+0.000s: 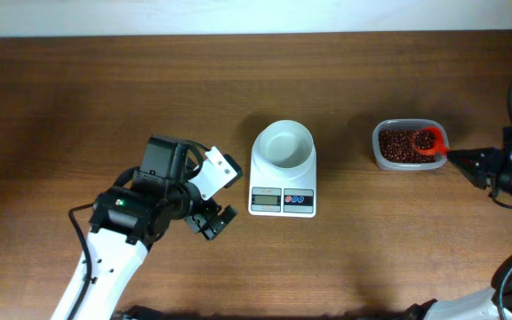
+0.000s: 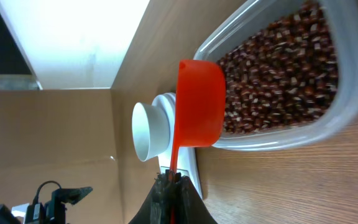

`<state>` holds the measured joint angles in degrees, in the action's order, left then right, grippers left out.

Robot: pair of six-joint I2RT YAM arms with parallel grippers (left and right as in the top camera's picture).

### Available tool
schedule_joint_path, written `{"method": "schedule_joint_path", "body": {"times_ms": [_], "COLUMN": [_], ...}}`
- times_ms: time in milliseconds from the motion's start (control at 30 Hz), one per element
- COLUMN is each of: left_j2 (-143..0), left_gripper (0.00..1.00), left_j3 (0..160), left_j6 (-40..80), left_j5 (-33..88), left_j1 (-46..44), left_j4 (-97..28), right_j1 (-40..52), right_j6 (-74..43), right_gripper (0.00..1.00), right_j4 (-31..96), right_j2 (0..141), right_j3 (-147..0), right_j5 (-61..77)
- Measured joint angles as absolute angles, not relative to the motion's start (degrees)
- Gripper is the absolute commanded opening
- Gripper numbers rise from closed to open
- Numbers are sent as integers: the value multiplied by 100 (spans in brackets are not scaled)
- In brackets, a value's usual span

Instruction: Scoop and weigh 50g on scale

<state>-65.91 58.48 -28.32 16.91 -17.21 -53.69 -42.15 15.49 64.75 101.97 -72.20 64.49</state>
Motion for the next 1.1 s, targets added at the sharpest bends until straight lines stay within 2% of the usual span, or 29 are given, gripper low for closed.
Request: {"method": "schedule_joint_path", "body": {"times_ms": [200,633,900,1000,1100], "left_j2": [-6591,-6591,-6591,-6591,-6591], "left_gripper": [99,99,99,99,99], "left_j3": [5848,5848,5848,5848,5848], "left_j6": [-2832,-2832,-2851,-2853,-2853], "left_j5": [1691,1691,941,1525,2834], "left_j1": [-1721,-1721,-1721,-1717,-1717], "left_j4": [-5369,-5369,-5367,-5325,-5317], "right_j1": [-3673,-3671,-3671,-3671,-3671], "right_j6": [1546,1546,1546,1546,1549], "right_gripper": [4,4,4,4,4], "right_j4": [6475,6259,6235,6237,6239], "right_j2": [10197,10197,10197,10197,10197], "right_j3": [-7220,-7220,-7220,-7220,-7220], "right_j5": [6547,6549,6549,6547,6547]}}
